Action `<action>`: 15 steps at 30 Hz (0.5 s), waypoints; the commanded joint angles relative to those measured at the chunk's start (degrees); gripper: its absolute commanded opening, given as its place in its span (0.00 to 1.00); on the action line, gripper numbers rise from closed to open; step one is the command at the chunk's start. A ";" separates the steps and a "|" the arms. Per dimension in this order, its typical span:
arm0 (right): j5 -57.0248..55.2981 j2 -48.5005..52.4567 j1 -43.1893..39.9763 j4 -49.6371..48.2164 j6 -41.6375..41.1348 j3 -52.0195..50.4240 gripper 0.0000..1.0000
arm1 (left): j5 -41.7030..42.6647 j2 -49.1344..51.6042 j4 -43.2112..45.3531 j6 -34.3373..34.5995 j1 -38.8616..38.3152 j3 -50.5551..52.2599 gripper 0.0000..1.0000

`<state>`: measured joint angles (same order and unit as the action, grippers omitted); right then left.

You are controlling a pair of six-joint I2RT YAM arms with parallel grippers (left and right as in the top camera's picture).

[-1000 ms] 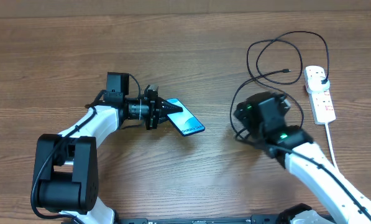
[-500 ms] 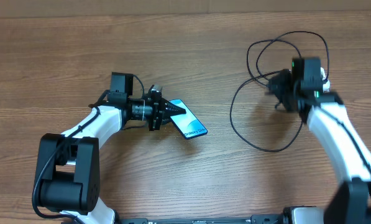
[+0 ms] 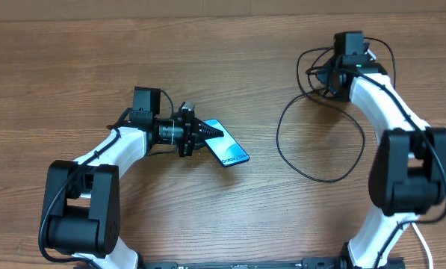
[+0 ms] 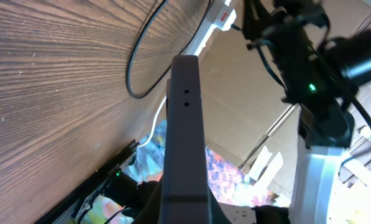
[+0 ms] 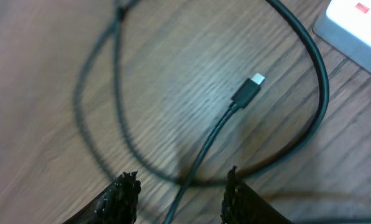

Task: Plug charger to phone and switch on socket

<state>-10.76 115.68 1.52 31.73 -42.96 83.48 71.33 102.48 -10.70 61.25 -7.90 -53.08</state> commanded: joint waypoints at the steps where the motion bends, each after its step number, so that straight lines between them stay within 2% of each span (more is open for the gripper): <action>1: -3.37 3.43 -0.11 -1.31 -0.48 1.31 0.46 | 1.25 0.39 0.24 -1.05 -0.28 -0.37 0.04; 15: -3.93 11.76 -0.11 -6.05 -0.55 1.31 0.41 | 0.02 0.39 0.24 -1.03 -0.28 -0.37 0.04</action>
<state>-14.81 124.07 1.58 26.17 -43.46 84.09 70.06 102.48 -10.68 61.25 -7.90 -53.08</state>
